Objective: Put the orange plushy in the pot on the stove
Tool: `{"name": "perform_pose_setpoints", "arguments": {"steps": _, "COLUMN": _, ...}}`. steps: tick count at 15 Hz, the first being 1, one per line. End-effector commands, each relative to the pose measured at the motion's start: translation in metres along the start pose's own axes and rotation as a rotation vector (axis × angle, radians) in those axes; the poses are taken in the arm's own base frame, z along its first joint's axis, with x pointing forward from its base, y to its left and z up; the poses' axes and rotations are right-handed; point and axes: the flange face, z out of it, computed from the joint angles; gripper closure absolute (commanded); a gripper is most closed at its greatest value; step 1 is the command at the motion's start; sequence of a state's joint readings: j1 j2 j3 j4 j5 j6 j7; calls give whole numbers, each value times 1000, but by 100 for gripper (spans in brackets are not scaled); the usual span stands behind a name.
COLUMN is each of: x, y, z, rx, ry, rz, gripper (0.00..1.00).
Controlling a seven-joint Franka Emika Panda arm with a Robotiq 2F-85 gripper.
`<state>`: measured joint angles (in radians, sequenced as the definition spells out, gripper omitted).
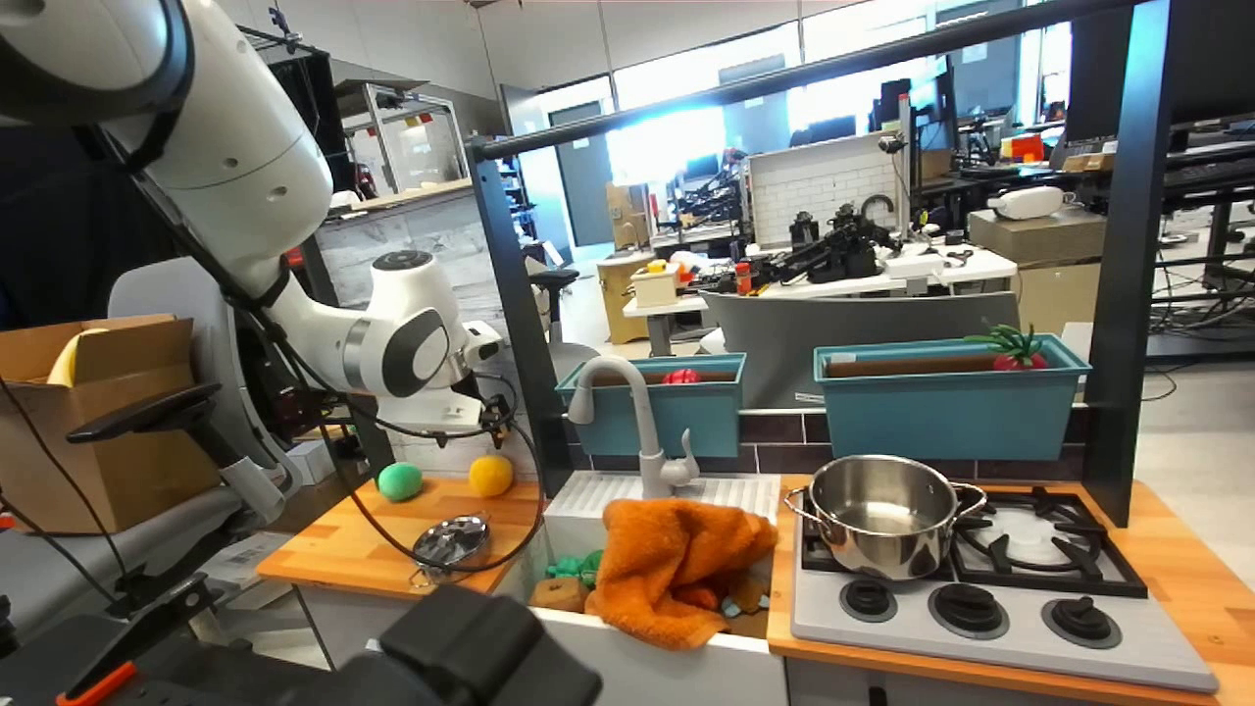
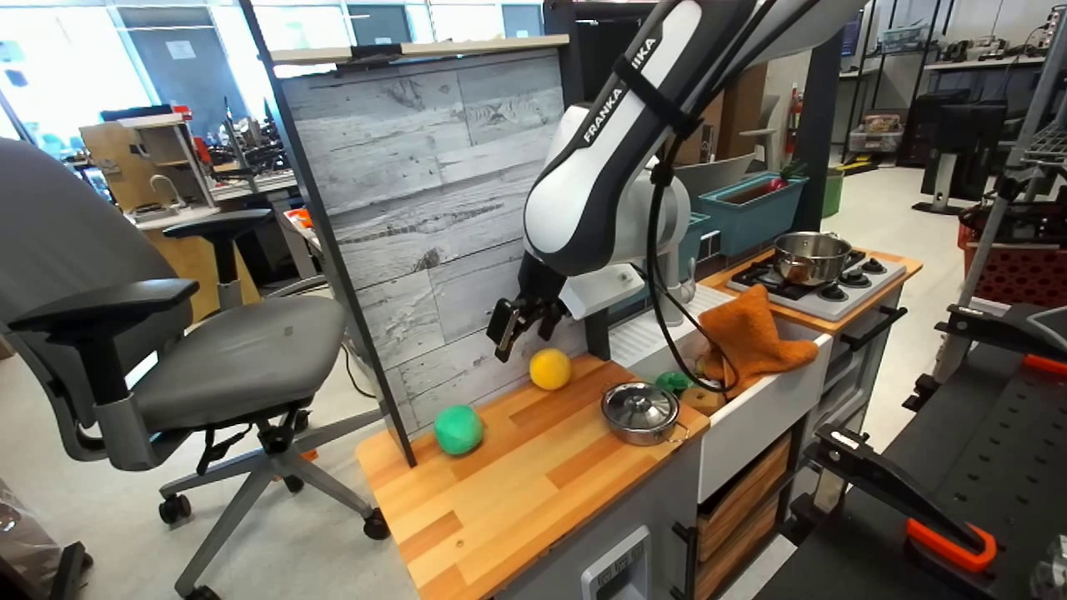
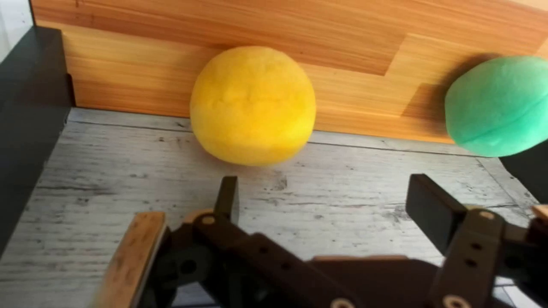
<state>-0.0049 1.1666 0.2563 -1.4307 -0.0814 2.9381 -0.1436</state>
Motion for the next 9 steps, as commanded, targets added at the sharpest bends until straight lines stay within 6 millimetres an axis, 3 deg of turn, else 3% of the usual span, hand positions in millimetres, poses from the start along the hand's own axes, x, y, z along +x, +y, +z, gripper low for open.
{"name": "perform_pose_setpoints", "arguments": {"steps": 1, "x": 15, "y": 6, "z": 7, "rx": -71, "ry": -31, "rz": 29, "gripper": 0}}
{"name": "perform_pose_setpoints", "arguments": {"steps": 9, "x": 9, "y": 7, "z": 15, "rx": -195, "ry": -134, "rz": 107, "gripper": 0}}
